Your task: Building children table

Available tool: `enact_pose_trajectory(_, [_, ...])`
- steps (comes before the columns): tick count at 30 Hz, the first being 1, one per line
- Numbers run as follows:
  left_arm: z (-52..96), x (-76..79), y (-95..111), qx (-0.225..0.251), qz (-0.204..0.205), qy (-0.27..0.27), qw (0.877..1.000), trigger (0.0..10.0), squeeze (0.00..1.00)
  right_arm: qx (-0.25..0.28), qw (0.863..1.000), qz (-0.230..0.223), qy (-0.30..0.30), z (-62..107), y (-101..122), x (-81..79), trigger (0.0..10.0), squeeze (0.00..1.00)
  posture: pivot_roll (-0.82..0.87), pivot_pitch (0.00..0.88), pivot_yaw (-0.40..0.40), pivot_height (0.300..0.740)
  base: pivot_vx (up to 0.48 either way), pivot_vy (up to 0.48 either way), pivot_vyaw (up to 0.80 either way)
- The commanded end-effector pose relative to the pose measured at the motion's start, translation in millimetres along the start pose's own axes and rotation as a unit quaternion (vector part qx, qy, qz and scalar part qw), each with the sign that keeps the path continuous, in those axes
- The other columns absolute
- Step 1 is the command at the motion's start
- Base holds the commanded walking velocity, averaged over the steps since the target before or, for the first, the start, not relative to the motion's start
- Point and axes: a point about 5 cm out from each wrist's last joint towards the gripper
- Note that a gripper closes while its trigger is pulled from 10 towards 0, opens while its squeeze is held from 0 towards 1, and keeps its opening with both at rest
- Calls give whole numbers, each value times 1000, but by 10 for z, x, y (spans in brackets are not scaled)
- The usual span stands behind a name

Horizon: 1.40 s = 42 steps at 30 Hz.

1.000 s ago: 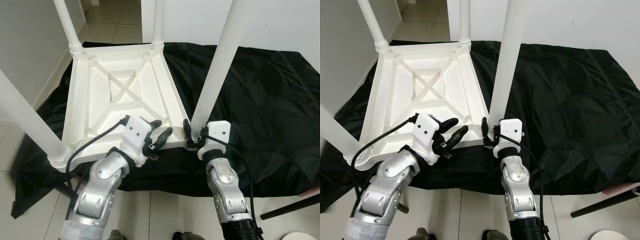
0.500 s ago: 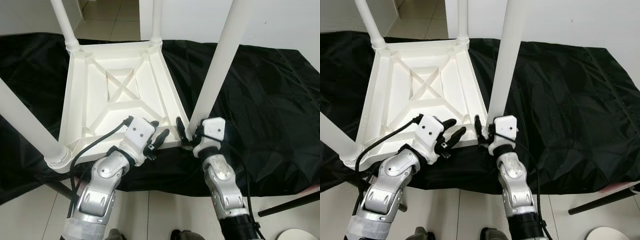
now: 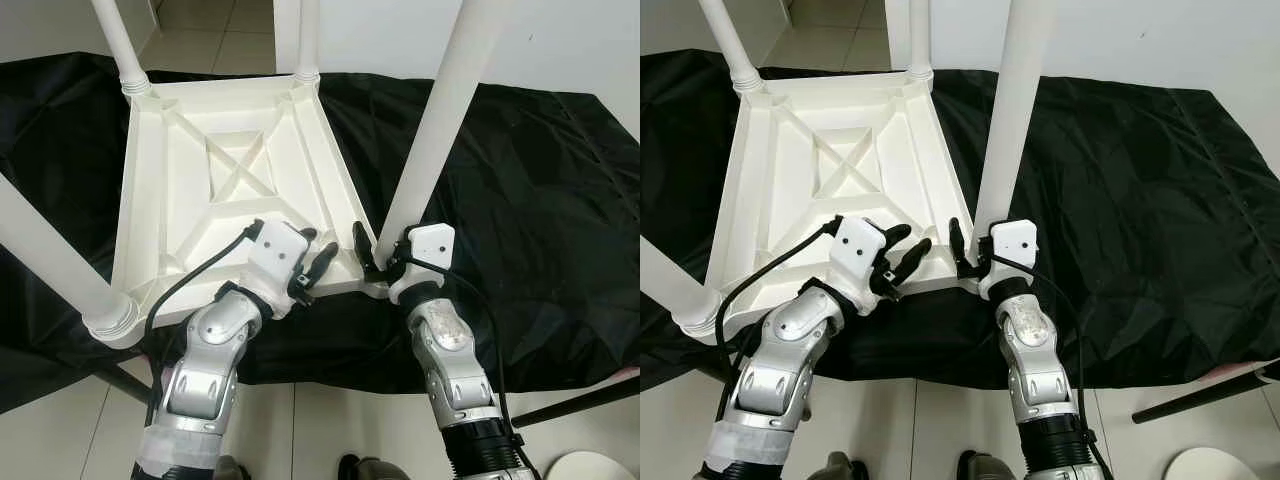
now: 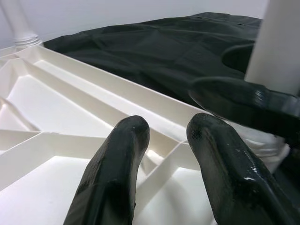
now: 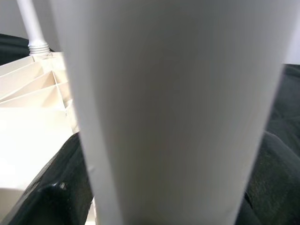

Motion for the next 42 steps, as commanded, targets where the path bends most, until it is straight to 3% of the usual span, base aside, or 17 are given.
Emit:
enact_pose_trajectory(1, [7, -126, -11, 13, 3, 127, 992, 10000, 0, -2, 1000, -7, 7, 1, -13, -33, 10000, 0, -36, 179, -10, 740, 0, 0, 0])
enact_pose_trajectory(6, [-35, -183, 18, 10, -12, 135, 991, 10000, 0, -2, 1000, -12, 20, -25, -11, -85, 10000, 0, -27, 167, -4, 740, 0, 0, 0])
enact_pose_trajectory(20, [-55, -201, 70, 34, 9, 149, 988, 10000, 0, -18, 1000, -8, 8, -22, -54, -70, 10000, 0, -35, 177, 12, 740, 0, 0, 0])
enact_pose_trajectory(26, [-38, -161, -2, 25, 10, 134, 991, 10000, 0, -29, 999, -1, 22, 23, -122, -71, 10000, 0, -45, 138, 13, 740, 0, 0, 0])
enact_pose_trajectory(29, [48, -112, -99, 6, -10, 96, 995, 10000, 0, -47, 998, -4, 36, 42, -200, -173, 10000, 0, -39, 95, 9, 740, 0, 0, 0])
enact_pose_trajectory(34, [117, -125, -171, -5, -15, 81, 997, 10000, 0, -66, 997, 4, 48, 133, -323, -228, 10000, 0, -26, 56, 4, 740, 0, 0, 0])
enact_pose_trajectory(35, [127, -121, -192, -7, -13, 80, 997, 10000, 0, -67, 996, 13, 56, 159, -350, -235, 10000, 0, -26, 20, 5, 740, 0, 0, 0])
enact_pose_trajectory(42, [132, -62, -251, -13, -15, 68, 997, 10000, 0, -56, 996, 34, 66, 197, -379, -211, 10000, 0, -31, 0, 24, 740, 0, 0, 0])
Point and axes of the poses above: a point about 5 cm out from each wrist's last joint towards the gripper, its own z axis pointing back from the gripper into the wrist, its own y axis along the axis of the wrist's last joint, x = y × z, and after that the axes turned 9 degrees about z, right-handed
